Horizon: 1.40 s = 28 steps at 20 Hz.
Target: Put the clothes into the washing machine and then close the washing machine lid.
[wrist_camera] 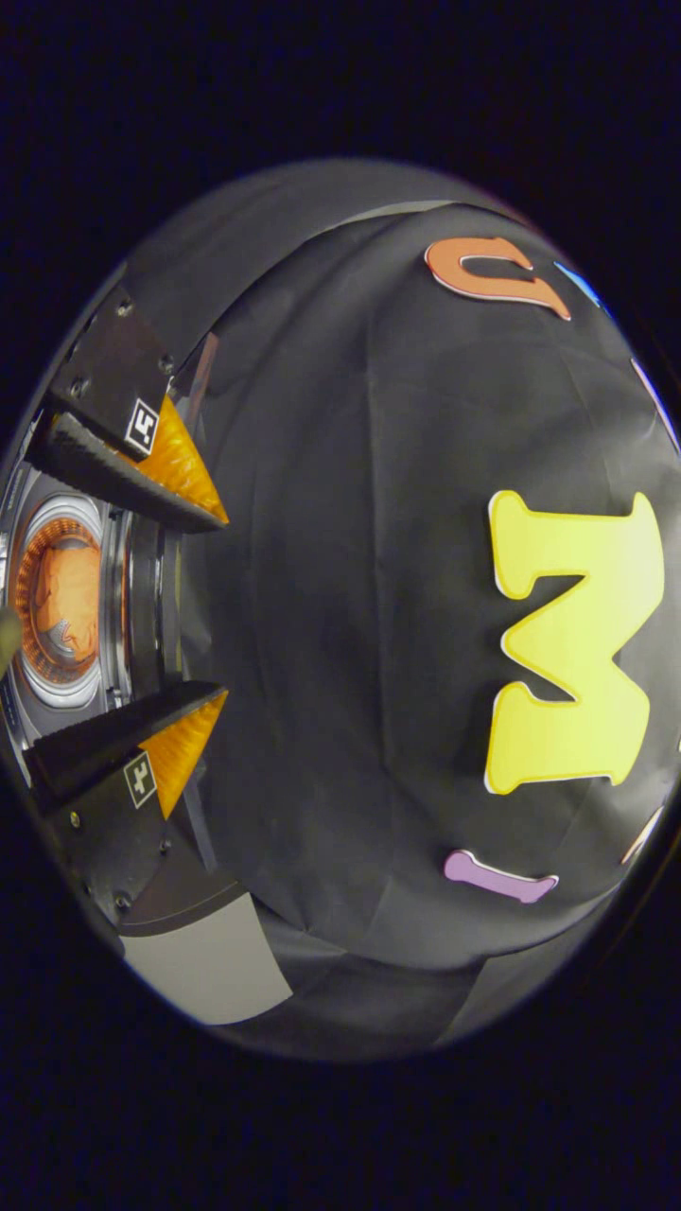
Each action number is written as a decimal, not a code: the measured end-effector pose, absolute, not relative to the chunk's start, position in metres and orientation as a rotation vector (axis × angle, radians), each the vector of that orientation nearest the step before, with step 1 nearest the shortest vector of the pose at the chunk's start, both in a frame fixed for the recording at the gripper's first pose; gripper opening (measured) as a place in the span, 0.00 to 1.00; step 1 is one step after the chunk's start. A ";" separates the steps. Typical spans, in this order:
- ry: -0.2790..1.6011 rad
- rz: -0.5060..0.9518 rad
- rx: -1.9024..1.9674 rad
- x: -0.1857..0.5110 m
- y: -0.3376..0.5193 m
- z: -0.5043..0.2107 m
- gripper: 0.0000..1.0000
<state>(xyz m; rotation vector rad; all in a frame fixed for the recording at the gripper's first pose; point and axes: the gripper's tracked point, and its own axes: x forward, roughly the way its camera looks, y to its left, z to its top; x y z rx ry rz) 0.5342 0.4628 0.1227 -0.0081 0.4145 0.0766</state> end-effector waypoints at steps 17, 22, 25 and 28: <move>0.295 0.092 -0.014 0.469 0.458 0.102 0.98; 0.289 0.108 -0.016 0.452 0.454 0.091 0.98; 0.277 0.109 -0.016 0.439 0.454 0.083 0.99; 0.274 0.117 -0.033 0.426 0.453 0.075 0.99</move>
